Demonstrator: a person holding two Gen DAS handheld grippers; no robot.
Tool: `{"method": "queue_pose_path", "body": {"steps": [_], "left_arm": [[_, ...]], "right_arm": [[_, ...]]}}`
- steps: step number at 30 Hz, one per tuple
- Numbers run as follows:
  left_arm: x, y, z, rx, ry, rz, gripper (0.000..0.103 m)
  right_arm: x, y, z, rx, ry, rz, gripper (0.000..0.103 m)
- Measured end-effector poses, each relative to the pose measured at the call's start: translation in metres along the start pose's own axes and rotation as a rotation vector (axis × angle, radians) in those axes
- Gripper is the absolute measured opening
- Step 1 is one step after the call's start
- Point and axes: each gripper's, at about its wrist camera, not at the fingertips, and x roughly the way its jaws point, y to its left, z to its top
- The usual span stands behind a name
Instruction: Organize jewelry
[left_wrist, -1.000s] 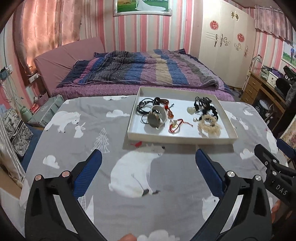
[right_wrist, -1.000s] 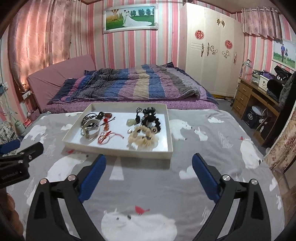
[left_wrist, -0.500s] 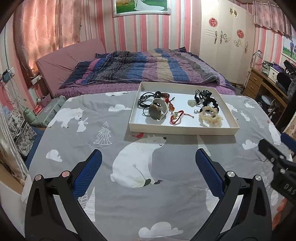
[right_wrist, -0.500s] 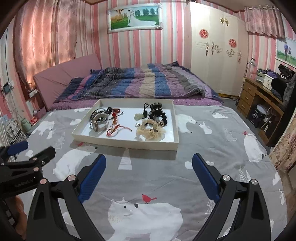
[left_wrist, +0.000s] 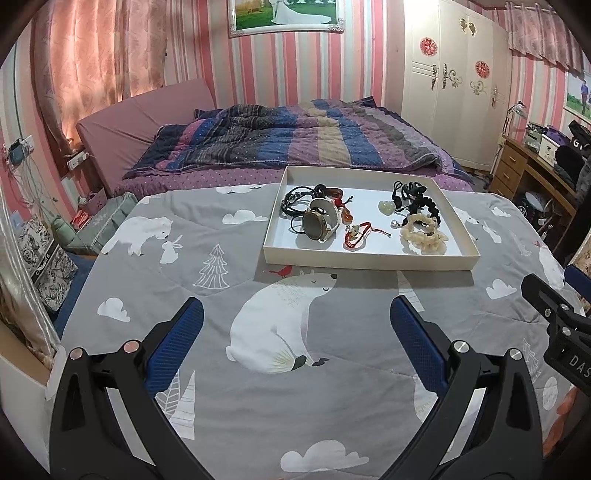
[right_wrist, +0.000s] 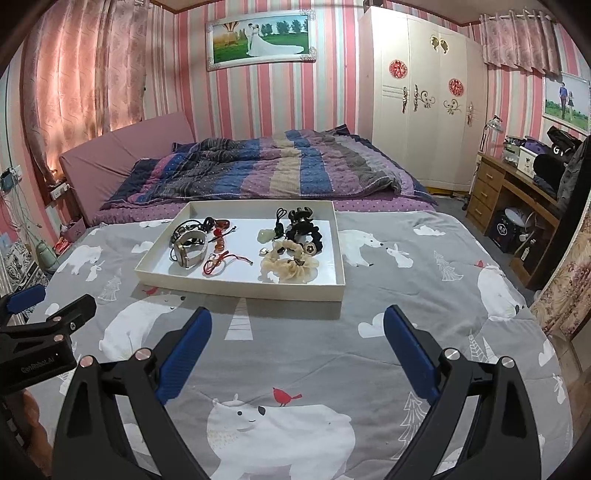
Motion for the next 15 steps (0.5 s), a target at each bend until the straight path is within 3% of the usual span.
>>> {"method": "queue_pose_path", "body": {"steps": [15], "left_arm": [[0.0000,-0.0008,-0.0010,-0.007,-0.003,0.001,0.100]], "right_arm": [[-0.0010,0.0039,0.0011,-0.011,-0.003,-0.003,0.094]]}}
